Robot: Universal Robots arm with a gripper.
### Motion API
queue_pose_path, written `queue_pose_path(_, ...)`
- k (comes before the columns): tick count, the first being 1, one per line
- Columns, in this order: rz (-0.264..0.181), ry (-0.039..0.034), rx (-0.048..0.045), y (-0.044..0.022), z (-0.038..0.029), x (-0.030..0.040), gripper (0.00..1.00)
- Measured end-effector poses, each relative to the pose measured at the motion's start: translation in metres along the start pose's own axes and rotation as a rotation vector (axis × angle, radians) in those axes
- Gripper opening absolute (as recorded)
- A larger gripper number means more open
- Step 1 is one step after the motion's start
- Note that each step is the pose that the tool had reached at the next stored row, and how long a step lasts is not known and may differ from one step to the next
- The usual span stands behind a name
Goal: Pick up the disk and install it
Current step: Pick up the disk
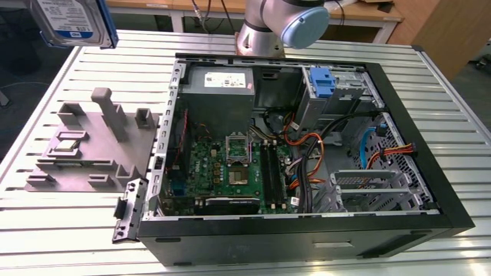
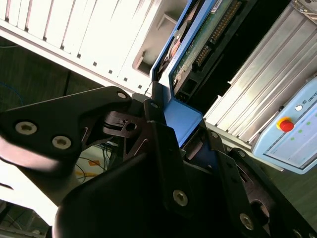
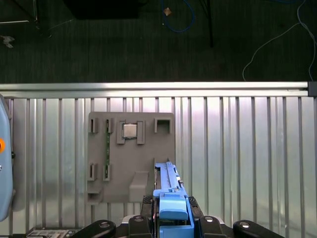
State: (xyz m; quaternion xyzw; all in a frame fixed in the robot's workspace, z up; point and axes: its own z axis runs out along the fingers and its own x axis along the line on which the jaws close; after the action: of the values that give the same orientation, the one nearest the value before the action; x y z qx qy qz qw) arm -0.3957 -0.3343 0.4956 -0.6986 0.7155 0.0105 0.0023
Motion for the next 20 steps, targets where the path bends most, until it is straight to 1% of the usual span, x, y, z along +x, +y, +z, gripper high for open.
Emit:
queue_pose_path(9, 0.000, 0.0000, -0.0001, -0.0030, -0.0001, -0.0001, 0.37)
queue_pose_path(20, 0.000, 0.0001, -0.0001, -0.0093, -0.0002, -0.0002, 0.37)
